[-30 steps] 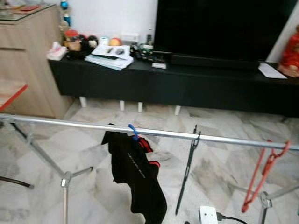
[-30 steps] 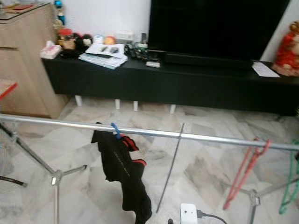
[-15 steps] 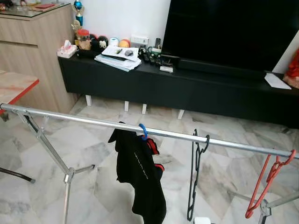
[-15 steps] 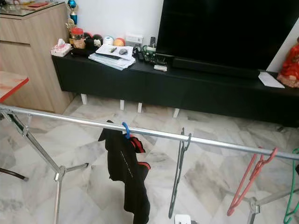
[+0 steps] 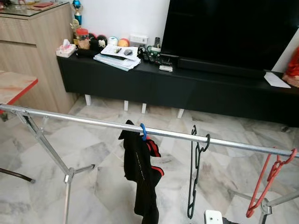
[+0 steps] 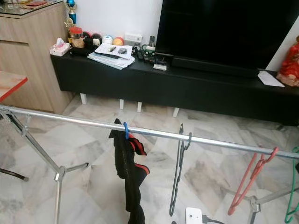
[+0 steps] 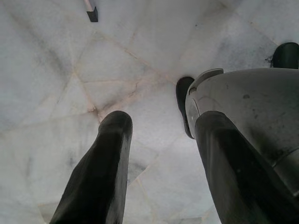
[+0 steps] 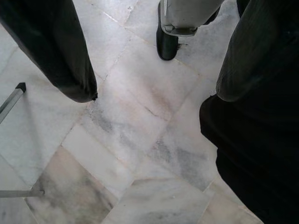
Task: Hang hanger
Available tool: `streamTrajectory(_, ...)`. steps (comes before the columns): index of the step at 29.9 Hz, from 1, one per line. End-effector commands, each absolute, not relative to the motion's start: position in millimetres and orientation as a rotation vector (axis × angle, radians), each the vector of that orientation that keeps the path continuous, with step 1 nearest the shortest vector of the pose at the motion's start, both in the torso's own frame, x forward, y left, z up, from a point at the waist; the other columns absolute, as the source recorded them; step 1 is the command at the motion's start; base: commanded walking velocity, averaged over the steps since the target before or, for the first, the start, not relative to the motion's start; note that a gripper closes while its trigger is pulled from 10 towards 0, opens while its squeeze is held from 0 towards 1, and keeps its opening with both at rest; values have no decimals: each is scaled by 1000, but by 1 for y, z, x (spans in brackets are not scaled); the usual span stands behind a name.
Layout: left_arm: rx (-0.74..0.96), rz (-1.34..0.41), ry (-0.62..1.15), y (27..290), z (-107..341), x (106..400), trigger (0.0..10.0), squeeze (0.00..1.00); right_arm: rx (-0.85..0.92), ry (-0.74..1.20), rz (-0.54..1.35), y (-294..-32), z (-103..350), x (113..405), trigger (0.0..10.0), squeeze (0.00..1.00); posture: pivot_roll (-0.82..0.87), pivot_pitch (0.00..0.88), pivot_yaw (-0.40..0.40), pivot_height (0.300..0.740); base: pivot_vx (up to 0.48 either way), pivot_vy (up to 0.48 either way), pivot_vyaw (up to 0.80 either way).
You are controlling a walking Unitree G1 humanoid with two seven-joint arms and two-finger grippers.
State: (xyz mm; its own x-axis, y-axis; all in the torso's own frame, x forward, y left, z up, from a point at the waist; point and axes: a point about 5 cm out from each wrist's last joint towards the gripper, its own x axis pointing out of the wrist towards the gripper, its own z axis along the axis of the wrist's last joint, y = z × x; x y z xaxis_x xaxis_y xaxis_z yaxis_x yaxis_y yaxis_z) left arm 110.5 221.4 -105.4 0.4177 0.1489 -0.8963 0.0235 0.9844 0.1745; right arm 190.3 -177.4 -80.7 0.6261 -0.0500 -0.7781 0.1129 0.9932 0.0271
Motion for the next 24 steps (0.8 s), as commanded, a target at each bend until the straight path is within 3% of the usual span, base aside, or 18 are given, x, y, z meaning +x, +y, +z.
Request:
streamTrajectory(1, 151, 33, 1157, 205, -109, 108, 10000, 0, 106, 898, -104, -185, -83, 184, 10000, 0, 93, 0, -55, 740, 0, 0, 0)
streamTrajectory(4, 156, 12, 1173, 200, -111, 105, 10000, 0, 91, 897, -115, -190, -84, 180, 10000, 0, 91, 0, -23, 740, 0, 0, 0)
streamTrajectory(7, 169, -5, 1173, 198, -111, 105, 10000, 0, 112, 898, -192, -196, -87, 171, 10000, 0, 75, 0, -26, 740, 0, 0, 0)
streamTrajectory(19, 157, 21, 1151, 199, -110, 110, 10000, 0, 106, 907, -184, -196, -87, 170, 10000, 0, 70, 0, -56, 740, 0, 0, 0)
streamTrajectory(21, 145, 48, 1051, 213, -96, 143, 10000, 0, 103, 883, -159, -193, -81, 185, 10000, 0, 43, 0, -40, 740, 0, 0, 0)
streamTrajectory(24, 138, 63, 1009, 218, -90, 156, 10000, 0, 112, 869, -169, -193, -77, 193, 10000, 0, 46, 0, -37, 740, 0, 0, 0)
